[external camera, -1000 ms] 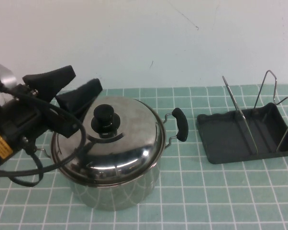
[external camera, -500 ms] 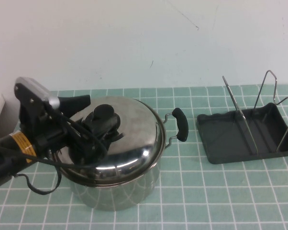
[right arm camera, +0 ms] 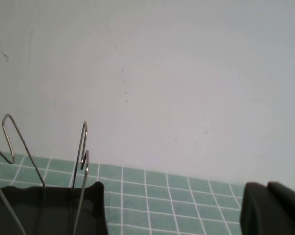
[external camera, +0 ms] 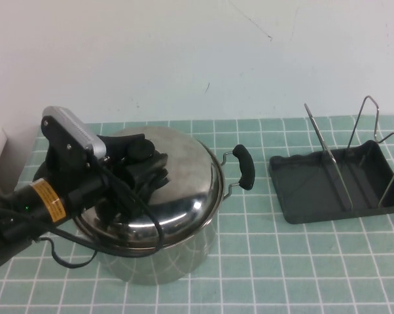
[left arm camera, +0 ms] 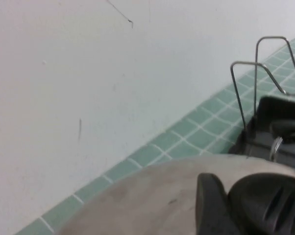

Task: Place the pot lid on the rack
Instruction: Open the pot, then hand over the pot lid

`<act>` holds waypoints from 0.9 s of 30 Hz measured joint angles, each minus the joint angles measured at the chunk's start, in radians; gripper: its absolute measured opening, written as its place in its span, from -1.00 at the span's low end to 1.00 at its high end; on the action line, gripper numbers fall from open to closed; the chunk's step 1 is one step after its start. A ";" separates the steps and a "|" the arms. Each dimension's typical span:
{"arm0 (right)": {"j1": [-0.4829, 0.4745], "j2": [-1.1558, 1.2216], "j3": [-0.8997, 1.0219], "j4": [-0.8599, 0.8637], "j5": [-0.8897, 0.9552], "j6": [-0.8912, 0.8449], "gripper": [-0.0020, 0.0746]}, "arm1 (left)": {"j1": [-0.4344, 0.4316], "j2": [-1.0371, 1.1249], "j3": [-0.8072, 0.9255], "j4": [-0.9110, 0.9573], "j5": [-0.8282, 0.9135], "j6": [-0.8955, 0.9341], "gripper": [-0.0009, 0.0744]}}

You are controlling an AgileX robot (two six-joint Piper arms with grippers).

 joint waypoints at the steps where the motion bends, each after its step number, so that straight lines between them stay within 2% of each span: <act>1: 0.000 0.000 0.000 0.001 -0.003 0.000 -0.95 | 0.000 0.000 0.000 -0.012 -0.020 0.002 -0.13; 7: 0.000 0.000 -0.002 0.011 -0.084 0.053 -0.95 | 0.000 -0.005 0.000 -0.118 -0.097 -0.013 -0.12; 13: 0.029 0.001 -0.054 -0.013 -0.180 0.324 -0.95 | -0.006 -0.083 0.000 -0.175 -0.097 -0.198 -0.12; 15: 0.060 0.012 -0.071 -0.094 -0.265 0.487 -0.95 | -0.008 -0.119 0.000 -0.175 -0.100 -0.261 -0.12; 16: 0.080 0.025 -0.078 -0.171 -0.324 0.629 -0.95 | -0.008 -0.138 0.000 -0.175 -0.100 -0.282 -0.12; 20: 0.128 0.140 -0.116 -0.620 -0.624 1.138 -0.95 | -0.026 -0.203 0.000 -0.222 -0.101 -0.328 -0.12; 22: 0.130 0.221 -0.131 -0.792 -0.792 1.321 -0.95 | -0.063 -0.235 -0.002 -0.267 -0.102 -0.334 -0.12; 24: 0.130 0.317 -0.136 -0.890 -0.920 1.425 -0.95 | -0.112 -0.255 -0.015 -0.284 -0.104 -0.334 -0.12; 27: 0.130 0.441 -0.136 -0.932 -1.051 1.491 -0.95 | -0.213 -0.260 -0.051 -0.303 -0.108 -0.319 -0.12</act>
